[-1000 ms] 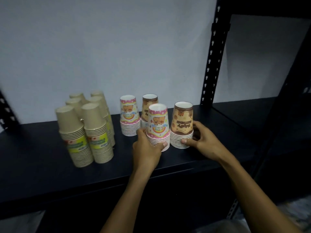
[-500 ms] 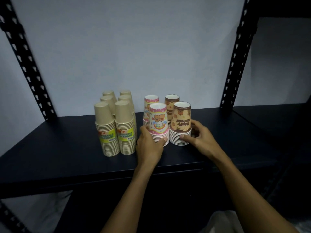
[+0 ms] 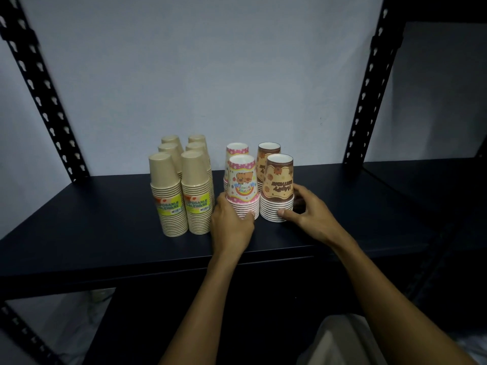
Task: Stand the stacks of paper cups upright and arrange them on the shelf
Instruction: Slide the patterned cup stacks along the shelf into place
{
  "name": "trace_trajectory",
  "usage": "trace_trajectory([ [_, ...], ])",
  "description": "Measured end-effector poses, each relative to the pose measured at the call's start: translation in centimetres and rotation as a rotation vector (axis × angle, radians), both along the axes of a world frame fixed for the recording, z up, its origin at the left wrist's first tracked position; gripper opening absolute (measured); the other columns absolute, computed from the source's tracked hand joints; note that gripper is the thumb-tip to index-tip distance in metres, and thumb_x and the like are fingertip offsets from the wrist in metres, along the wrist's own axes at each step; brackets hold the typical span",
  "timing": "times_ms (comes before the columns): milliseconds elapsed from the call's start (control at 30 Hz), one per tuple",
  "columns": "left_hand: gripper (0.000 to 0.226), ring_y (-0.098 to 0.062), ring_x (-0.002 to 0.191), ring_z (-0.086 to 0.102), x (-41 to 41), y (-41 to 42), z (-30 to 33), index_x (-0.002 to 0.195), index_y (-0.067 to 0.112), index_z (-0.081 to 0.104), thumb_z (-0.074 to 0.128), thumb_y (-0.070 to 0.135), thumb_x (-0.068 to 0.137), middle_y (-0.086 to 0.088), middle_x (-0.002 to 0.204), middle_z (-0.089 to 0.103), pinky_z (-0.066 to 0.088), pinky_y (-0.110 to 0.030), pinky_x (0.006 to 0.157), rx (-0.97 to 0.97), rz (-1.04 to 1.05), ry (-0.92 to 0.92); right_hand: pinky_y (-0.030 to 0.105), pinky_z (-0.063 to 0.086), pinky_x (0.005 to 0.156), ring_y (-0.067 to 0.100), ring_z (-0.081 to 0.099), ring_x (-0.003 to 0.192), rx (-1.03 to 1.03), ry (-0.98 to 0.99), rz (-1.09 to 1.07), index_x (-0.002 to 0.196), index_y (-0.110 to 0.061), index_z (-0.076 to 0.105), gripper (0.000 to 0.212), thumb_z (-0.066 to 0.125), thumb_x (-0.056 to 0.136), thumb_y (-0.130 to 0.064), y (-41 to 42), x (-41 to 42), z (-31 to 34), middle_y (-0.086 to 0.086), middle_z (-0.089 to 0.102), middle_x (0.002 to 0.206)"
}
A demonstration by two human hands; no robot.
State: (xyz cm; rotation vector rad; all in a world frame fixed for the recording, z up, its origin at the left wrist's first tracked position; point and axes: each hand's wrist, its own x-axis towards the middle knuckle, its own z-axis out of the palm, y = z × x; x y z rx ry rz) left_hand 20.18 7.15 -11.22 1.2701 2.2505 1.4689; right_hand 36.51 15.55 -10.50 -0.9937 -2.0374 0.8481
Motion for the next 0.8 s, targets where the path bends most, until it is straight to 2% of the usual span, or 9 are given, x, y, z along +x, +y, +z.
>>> trace_trajectory([
  [233,0.068,-0.027,0.121,0.054,0.03,0.03,-0.1,0.135,0.01,0.037,0.075,0.017,0.079,-0.01,0.135,0.054,0.046,-0.033,0.093,0.026,0.01,0.015,0.012,0.041,0.079,0.001,0.056,0.098,-0.008,0.013,-0.028,0.136,-0.024,0.046,0.063,0.075,0.081,-0.026,-0.24,0.1,-0.07,-0.015,0.058,0.115],
  [433,0.07,-0.027,0.121,0.054,-0.05,0.11,-0.27,0.135,0.011,0.035,0.075,0.016,0.078,-0.01,0.134,0.054,0.047,-0.036,0.094,0.045,0.0,0.038,0.014,0.044,0.082,0.006,0.058,0.103,0.038,0.01,-0.039,0.136,-0.021,0.049,0.063,0.076,0.08,-0.026,-0.48,0.02,0.0,-0.01,0.059,0.119],
  [600,0.071,-0.027,0.123,0.052,-0.06,0.23,-0.54,0.137,0.009,0.036,0.074,0.017,0.078,-0.01,0.136,0.052,0.045,-0.036,0.097,0.048,0.014,0.074,0.01,0.044,0.079,-0.003,0.058,0.094,0.022,0.012,-0.042,0.136,-0.022,0.049,0.065,0.077,0.079,-0.025,-0.37,0.08,-0.03,-0.015,0.059,0.111],
  [667,0.077,-0.027,0.126,0.05,0.13,0.12,-0.44,0.142,0.008,0.031,0.074,0.018,0.079,-0.011,0.14,0.049,0.044,-0.037,0.1,0.037,0.023,0.081,0.009,0.044,0.078,-0.003,0.058,0.094,0.021,0.021,-0.038,0.136,-0.021,0.049,0.064,0.078,0.078,-0.025,-0.28,0.06,-0.07,-0.014,0.06,0.111],
  [800,0.096,-0.027,0.136,0.04,0.64,-0.71,0.27,0.151,0.009,0.007,0.072,0.018,0.082,-0.012,0.152,0.035,0.039,-0.036,0.106,-0.015,0.009,0.077,0.012,0.045,0.081,-0.001,0.058,0.098,0.001,0.049,-0.029,0.135,-0.02,0.049,0.059,0.073,0.082,-0.029,-0.07,0.02,-0.14,-0.01,0.062,0.116],
])
